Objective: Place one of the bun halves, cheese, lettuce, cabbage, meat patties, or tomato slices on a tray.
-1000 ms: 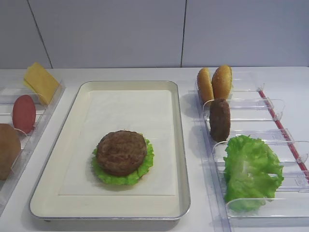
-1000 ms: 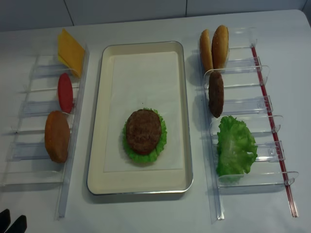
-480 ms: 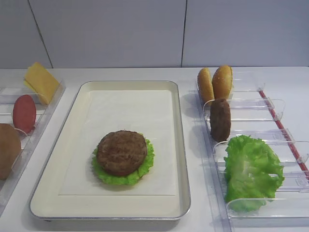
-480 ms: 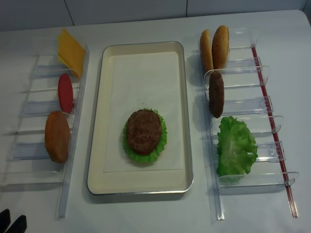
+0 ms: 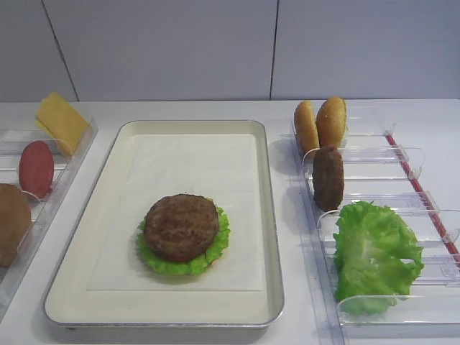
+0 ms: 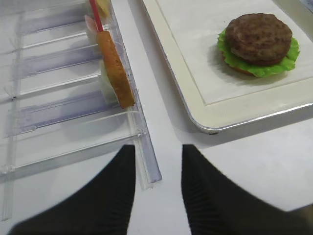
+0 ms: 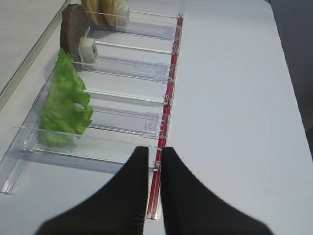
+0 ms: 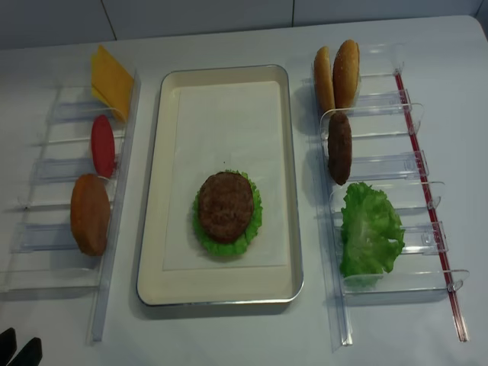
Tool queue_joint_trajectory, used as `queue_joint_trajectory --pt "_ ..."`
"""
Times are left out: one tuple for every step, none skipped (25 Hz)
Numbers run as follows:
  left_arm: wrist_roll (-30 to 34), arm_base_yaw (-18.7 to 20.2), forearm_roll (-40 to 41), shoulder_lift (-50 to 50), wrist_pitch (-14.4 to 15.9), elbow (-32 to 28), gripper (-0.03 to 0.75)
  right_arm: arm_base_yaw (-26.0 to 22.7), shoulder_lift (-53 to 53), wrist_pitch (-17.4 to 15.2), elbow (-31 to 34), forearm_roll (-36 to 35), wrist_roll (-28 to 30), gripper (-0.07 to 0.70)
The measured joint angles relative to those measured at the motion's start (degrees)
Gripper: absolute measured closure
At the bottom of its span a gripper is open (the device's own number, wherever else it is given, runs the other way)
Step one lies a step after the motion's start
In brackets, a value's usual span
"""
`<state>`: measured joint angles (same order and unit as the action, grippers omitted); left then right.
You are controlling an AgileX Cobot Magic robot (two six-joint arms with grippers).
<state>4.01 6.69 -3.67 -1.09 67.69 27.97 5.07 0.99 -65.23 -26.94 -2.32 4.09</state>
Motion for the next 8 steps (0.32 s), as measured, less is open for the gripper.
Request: queue_joint_trajectory --pt "0.00 0.00 0.00 0.00 0.00 0.00 0.491 0.00 0.00 0.00 0.00 0.00 0.00 0.538" --pt "0.00 0.00 0.00 0.00 0.00 0.00 0.491 0.00 0.00 0.00 0.00 0.00 0.00 0.539" --pt "0.00 0.00 0.00 0.00 0.00 0.00 0.491 0.00 0.00 0.00 0.00 0.00 0.00 0.539" --pt "0.00 0.00 0.00 0.00 0.00 0.00 0.491 0.00 0.00 0.00 0.00 0.00 0.00 0.540" --pt "0.00 0.00 0.00 0.00 0.00 0.00 0.491 0.00 0.00 0.00 0.00 0.00 0.00 0.540" --pt "0.00 0.00 0.00 0.00 0.00 0.00 0.491 0.00 0.00 0.00 0.00 0.00 0.00 0.540" --pt "0.00 0.00 0.00 0.00 0.00 0.00 0.491 0.00 0.00 0.00 0.00 0.00 0.00 0.540" --pt "0.00 0.00 0.00 0.00 0.00 0.00 0.491 0.00 0.00 0.00 0.00 0.00 0.00 0.540"
